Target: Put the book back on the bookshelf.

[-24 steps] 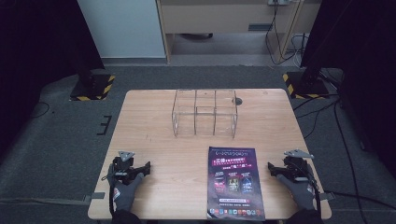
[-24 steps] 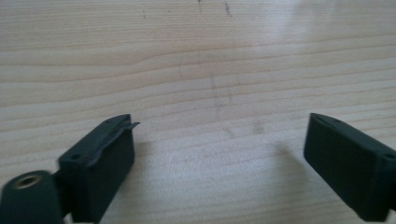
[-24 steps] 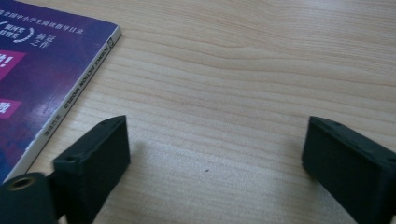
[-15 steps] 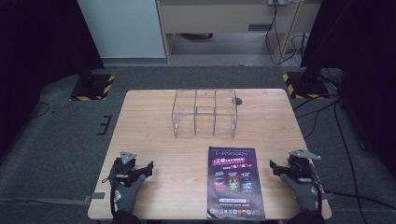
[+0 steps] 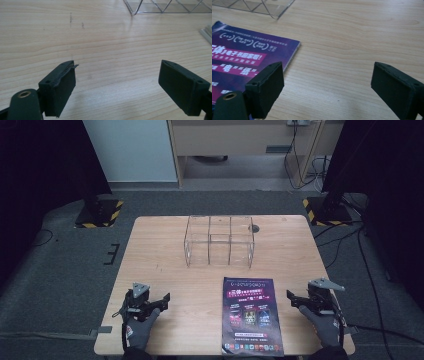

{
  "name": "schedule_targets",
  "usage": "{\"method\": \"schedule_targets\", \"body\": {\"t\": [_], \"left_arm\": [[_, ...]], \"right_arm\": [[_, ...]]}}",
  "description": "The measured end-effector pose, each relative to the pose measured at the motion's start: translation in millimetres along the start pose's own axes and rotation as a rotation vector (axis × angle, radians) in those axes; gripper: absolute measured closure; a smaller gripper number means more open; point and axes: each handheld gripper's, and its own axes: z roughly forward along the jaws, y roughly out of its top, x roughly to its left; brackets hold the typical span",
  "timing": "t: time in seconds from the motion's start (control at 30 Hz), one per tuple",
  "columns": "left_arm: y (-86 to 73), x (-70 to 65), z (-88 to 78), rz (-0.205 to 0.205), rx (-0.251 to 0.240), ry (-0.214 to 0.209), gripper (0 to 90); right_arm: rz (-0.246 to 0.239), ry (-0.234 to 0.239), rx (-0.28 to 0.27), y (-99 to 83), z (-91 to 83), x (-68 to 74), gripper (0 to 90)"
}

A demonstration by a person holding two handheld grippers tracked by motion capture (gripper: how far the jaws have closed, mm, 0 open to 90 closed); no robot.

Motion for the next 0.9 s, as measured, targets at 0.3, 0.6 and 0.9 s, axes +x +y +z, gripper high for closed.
{"method": "schedule_targets", "body": {"t": [0.3,0.6,0.9], "left_arm": [[2.6,-15.4,-1.6,0.011,-0.018,-0.037,12.5],[5.7,-26.6,-2.9,0.014,-0.035,-0.079,12.9],[7.5,-45.2,0.5,0.035,-0.042,-0.128,13.6]], "right_arm": [[-0.013,0.018,-0.015,6.9,-4.4,10.8,11.4],[-0.036,0.041,-0.032,13.2,-6.6,22.5,11.6],[-0.041,0.067,-0.048,16.1,-6.7,32.1,12.5]]}}
